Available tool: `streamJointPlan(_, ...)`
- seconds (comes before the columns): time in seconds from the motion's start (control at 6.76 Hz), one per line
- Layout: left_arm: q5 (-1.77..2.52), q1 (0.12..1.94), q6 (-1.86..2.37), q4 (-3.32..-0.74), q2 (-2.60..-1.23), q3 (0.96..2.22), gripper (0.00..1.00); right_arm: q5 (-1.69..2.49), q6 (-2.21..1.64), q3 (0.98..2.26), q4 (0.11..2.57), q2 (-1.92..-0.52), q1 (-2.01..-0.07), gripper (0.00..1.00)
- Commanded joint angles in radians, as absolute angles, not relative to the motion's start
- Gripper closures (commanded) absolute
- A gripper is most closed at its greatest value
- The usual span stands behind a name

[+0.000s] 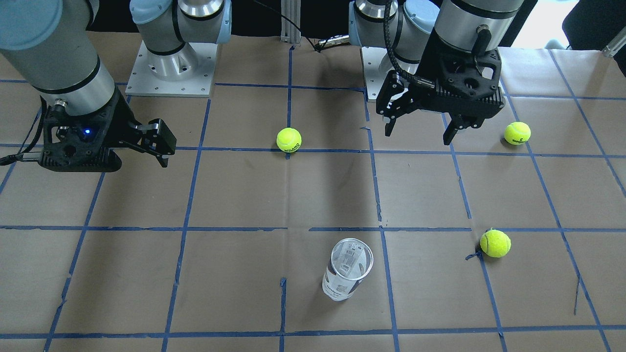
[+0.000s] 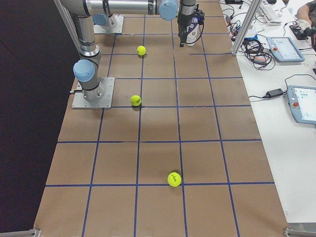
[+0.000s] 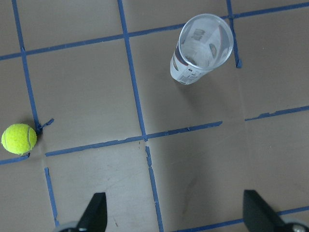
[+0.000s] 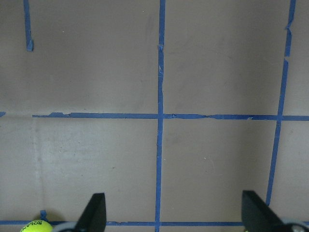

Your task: Lift up tennis ball bucket

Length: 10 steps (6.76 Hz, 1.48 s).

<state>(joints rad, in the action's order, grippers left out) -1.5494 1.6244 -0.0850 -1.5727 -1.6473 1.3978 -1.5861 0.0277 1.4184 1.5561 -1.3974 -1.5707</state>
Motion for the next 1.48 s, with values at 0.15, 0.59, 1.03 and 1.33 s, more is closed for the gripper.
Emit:
streamJointPlan(0.15,-1.549,1.597,0.005,-1.586,-1.583,1.485,0.0,-1.585,0.029,1.417,1.557,-1.397,-1.572,0.0)
streamJointPlan(0.59,-1.548,1.549,0.023,-1.657,-1.563,1.474,0.0,-1.539,0.026,1.416,1.563,-1.397,-1.572,0.0)
streamJointPlan(1.03,-1.543,1.551,0.032,-1.647,-1.56,1.483,0.0,-1.548,0.029,1.419,1.569,-1.396,-1.571,0.0)
streamJointPlan(1.33,-1.543,1.551,0.032,-1.646,-1.56,1.483,0.0,-1.549,0.028,1.417,1.569,-1.396,-1.571,0.0)
